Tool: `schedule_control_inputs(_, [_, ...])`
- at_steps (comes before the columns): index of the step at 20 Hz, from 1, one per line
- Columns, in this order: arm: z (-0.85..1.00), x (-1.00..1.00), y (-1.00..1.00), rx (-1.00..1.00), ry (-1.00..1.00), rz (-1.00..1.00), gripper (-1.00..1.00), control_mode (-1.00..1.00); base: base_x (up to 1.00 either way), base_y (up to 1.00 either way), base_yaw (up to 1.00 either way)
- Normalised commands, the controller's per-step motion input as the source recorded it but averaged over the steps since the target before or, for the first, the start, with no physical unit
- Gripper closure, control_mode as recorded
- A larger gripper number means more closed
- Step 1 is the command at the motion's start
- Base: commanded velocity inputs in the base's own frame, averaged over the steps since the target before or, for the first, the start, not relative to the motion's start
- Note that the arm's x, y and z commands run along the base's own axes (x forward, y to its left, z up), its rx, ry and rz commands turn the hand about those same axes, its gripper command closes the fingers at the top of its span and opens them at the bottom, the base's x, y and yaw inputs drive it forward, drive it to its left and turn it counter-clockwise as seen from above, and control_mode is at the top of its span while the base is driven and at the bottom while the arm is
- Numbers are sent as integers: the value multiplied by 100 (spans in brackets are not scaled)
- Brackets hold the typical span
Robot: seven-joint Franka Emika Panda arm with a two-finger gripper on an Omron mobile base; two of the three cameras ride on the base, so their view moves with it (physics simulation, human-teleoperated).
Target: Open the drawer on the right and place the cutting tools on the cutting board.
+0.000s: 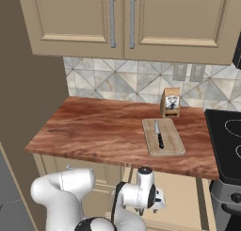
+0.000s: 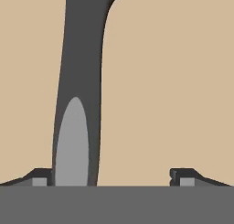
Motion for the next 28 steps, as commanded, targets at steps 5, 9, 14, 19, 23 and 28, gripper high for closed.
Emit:
schedule_control_inputs(5, [0,0,0,0,0,0,100,-100,0,0,0])
schedule_control_inputs(9, [-7,-21,0,0,0,0,100,-100,0,0,0])
schedule_control_inputs(14, [-24,-86,-7,0,0,0,100,-100,0,0,0])
schedule_control_inputs(19, [-20,-96,-19,1,0,-1,100,-100,0,0,0])
schedule_control_inputs(23, [71,-9,-3,5,0,-12,100,-100,0,0,0])
schedule_control_inputs(28, [100,16,0,1,0,-17,100,-100,0,0,0])
